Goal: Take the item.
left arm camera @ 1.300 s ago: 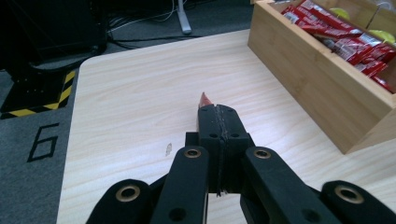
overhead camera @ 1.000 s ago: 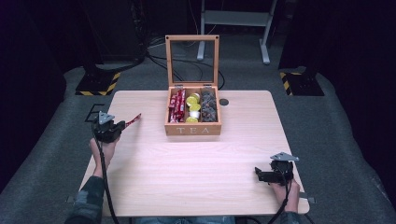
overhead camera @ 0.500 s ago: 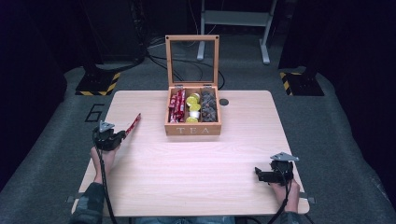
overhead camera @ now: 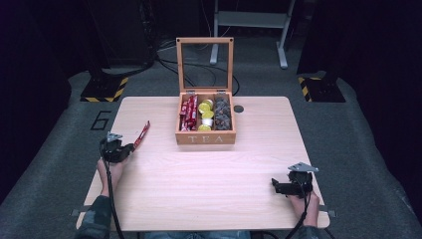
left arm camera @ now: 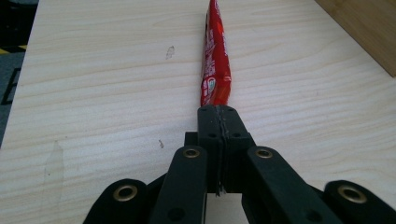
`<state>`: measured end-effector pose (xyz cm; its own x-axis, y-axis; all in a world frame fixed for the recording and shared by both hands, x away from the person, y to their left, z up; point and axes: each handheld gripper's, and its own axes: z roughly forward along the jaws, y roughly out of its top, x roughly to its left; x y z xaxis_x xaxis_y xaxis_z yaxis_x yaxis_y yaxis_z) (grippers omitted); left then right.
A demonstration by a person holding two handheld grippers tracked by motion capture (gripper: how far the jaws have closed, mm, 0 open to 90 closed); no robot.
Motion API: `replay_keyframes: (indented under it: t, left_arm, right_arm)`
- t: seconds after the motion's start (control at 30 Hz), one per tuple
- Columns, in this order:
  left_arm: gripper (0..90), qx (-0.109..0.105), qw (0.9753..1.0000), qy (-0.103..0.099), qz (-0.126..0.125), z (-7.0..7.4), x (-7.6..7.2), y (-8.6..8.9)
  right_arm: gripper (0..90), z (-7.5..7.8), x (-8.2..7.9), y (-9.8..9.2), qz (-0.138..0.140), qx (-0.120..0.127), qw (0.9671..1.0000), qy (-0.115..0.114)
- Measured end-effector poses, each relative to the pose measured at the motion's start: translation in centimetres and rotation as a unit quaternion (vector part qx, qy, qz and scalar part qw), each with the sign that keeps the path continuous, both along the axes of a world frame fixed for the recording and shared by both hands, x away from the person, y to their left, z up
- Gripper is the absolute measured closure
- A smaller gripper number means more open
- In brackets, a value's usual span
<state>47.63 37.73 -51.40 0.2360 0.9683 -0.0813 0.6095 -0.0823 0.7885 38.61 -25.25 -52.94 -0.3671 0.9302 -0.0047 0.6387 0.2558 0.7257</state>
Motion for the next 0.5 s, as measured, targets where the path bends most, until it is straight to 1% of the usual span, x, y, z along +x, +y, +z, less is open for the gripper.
replay_keyframes:
  t: [0.17, 0.27, 0.3, 0.37, 0.4, 0.5]
  left_arm:
    - [87.6, 0.005, 1.0000, 0.003, -0.002, 0.06, 0.00, -0.03]
    - [85.3, 0.008, 0.9999, 0.007, -0.002, -0.06, 0.04, -0.04]
    - [83.6, 0.005, 0.9999, 0.013, -0.005, -0.05, 0.03, 0.03]
    - [81.6, 0.001, 0.9999, 0.014, -0.008, -0.04, -0.01, 0.08]
    - [79.7, -0.001, 0.9998, 0.015, -0.010, 0.01, -0.04, 0.06]
    - [69.1, 0.000, 0.9997, 0.019, -0.016, 0.32, -0.14, -0.09]
  right_arm:
    - [3.7, 0.00, 0.00, 0.00, 0.000, 0.000, 1.0000, 0.000]
    - [3.7, 0.00, 0.00, 0.00, 0.000, 0.000, 1.0000, 0.000]
    - [3.7, 0.00, 0.00, 0.00, 0.000, 0.000, 1.0000, 0.000]
    - [3.7, 0.00, 0.00, 0.00, 0.000, 0.000, 1.0000, 0.000]
    - [3.7, 0.00, 0.00, 0.00, 0.000, 0.000, 1.0000, 0.000]
    - [3.7, 0.00, 0.00, 0.00, 0.000, 0.000, 1.0000, 0.000]
